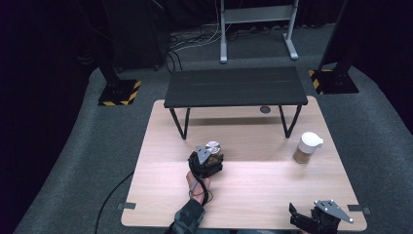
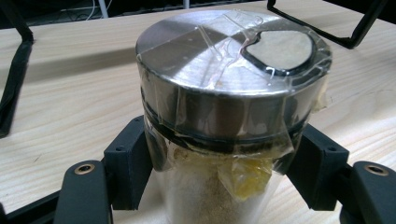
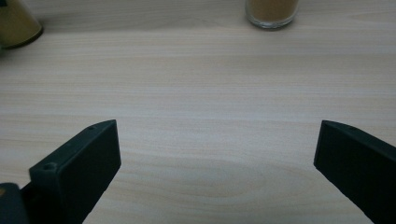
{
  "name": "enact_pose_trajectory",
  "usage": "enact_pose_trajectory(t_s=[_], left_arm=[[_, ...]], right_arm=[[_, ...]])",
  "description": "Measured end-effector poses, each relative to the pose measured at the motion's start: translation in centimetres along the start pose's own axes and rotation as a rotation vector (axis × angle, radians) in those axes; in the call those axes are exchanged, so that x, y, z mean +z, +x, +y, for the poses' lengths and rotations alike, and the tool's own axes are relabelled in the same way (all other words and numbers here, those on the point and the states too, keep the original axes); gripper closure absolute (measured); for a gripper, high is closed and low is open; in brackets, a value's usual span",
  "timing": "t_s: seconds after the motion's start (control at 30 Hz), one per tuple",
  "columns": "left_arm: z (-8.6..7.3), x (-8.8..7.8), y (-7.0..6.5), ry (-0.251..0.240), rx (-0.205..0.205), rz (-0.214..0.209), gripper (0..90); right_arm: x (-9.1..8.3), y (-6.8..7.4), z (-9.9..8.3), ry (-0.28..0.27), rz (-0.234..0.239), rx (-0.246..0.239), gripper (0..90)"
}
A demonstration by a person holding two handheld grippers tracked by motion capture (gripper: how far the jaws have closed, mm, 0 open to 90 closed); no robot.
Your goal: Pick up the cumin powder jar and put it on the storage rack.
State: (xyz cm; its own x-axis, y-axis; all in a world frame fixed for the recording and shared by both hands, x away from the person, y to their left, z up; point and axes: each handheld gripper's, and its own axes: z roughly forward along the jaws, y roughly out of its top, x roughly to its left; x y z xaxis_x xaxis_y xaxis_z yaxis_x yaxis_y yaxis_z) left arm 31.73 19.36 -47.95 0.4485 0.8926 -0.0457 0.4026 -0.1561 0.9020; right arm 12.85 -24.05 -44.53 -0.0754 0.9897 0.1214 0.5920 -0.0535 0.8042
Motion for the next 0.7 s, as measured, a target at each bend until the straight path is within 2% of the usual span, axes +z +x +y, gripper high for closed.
enact_pose_trajectory(t_s=[0.1, 0.23, 0.3, 0.7], left_arm=[[0.1, -0.2, 0.1, -0.006, -0.007, -0.002, 30.7], [0.6, -0.6, 0.1, -0.016, 0.008, -0.003, 30.7], [1.0, -0.9, 0.2, -0.031, 0.005, -0.003, 30.7], [2.5, -1.4, 0.6, -0.05, 0.013, -0.01, 30.7]], right_arm=[[0.0, 0.0, 0.0, 0.001, 0.0, 0.001, 0.0], [-0.1, -0.1, 0.0, -0.002, 0.001, 0.0, 0.0], [-0.2, 0.0, 0.0, -0.009, 0.001, -0.006, 0.0], [-0.2, -0.1, -0.1, -0.014, 0.0, 0.002, 0.0]])
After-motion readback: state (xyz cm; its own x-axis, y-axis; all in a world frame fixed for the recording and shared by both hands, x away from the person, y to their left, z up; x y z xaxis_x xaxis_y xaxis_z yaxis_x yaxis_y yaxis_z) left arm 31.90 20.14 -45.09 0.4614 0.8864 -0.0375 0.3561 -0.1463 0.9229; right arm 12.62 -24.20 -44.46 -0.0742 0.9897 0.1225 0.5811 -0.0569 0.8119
